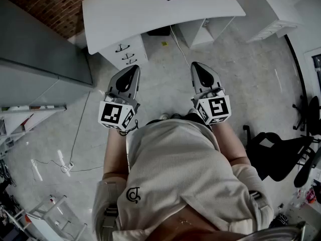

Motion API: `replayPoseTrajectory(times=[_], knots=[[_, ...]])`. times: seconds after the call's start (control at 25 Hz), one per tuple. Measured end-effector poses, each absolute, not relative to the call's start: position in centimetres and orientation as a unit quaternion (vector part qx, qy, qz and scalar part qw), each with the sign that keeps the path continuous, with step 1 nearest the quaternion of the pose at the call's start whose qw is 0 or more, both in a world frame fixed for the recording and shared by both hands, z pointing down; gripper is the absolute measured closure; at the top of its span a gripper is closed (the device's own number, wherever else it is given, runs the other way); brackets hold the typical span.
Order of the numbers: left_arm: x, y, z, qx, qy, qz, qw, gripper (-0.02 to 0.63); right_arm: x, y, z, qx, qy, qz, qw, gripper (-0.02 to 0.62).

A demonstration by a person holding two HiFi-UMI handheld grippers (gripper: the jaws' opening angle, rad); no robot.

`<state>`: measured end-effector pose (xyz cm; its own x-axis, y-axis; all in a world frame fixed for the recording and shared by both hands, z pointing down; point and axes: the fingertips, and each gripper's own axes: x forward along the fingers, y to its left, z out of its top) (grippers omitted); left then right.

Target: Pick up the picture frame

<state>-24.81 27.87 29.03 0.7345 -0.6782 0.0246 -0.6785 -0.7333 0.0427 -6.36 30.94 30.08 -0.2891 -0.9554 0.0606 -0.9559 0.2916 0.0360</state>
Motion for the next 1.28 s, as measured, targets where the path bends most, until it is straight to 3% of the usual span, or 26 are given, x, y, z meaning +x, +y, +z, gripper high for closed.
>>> replayPoseTrajectory(times=[0.8,1.28], knots=[[-23.4,25.8,28.8,0.933,-0.36,-0.005,0.018,0.592,-5.3,28.6,30.9,0.592,-0.805,0.014,0.033,0.589],[-16.4,16.2,29.6,0.909,-0.418,0.0,0.013,0.592,2.1,16.2,33.6,0.55,-0.834,0.028,0.045,0.588]])
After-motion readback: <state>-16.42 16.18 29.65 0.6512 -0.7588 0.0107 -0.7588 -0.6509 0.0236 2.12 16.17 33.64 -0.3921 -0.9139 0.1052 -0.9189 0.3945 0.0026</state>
